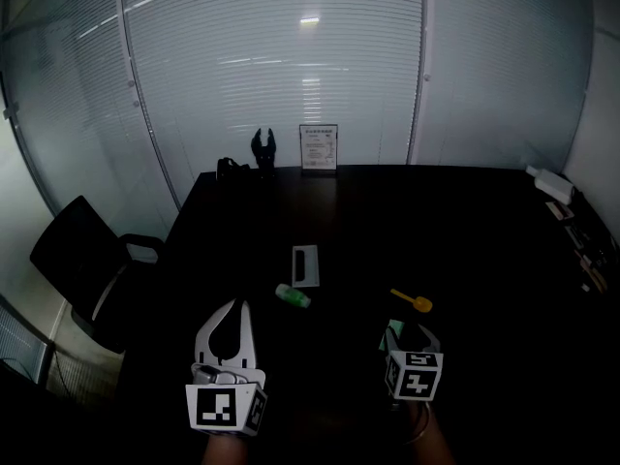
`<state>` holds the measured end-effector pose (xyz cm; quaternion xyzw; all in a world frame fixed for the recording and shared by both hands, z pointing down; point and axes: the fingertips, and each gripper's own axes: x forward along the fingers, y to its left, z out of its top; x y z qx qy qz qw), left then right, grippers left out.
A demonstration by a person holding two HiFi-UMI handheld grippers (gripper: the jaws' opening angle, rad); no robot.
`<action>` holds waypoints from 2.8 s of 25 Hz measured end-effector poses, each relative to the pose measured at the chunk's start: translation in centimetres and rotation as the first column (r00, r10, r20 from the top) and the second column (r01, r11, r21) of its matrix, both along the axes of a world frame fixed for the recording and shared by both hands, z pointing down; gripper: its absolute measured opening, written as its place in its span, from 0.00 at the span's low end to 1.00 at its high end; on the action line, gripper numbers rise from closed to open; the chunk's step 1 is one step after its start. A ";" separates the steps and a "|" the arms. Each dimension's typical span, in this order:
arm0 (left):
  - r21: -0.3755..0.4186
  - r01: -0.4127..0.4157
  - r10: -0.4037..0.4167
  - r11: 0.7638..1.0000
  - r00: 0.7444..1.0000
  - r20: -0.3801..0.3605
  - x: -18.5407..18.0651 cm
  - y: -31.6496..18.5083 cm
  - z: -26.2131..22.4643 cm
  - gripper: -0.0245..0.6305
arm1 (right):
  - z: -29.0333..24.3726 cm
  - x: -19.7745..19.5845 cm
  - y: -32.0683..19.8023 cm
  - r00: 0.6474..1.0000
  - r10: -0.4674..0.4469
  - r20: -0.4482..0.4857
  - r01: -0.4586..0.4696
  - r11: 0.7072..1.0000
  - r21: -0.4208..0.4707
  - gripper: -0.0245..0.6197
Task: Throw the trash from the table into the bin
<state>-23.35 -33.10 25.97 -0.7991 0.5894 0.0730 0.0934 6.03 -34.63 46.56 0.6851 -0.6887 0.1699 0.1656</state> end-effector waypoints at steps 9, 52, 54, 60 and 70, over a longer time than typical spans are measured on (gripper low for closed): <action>-0.003 0.019 -0.019 1.000 1.000 -0.012 -0.4 -1.0 0.0 0.03 | 6.2 1.0 -1.6 0.998 0.047 0.033 -0.041 0.983 -0.178 0.41; -0.018 0.034 -0.034 0.999 0.999 0.018 -1.3 -2.0 1.0 0.03 | 12.1 -0.4 -3.3 0.999 0.027 0.020 -0.016 0.904 -0.428 0.08; -0.026 0.038 -0.038 0.999 0.999 0.021 -1.4 -1.9 1.3 0.03 | 11.8 -0.5 -3.1 0.999 0.022 0.032 -0.006 0.905 -0.425 0.08; -0.002 0.021 -0.021 1.000 1.000 0.006 -0.9 -1.6 0.4 0.03 | 9.4 0.3 -3.2 1.000 0.019 0.011 -0.014 0.936 -0.351 0.07; -0.025 0.035 -0.034 0.999 0.999 0.009 -1.2 -1.7 1.3 0.03 | 3.7 1.0 -3.8 0.999 0.039 -0.020 -0.041 0.991 -0.125 0.07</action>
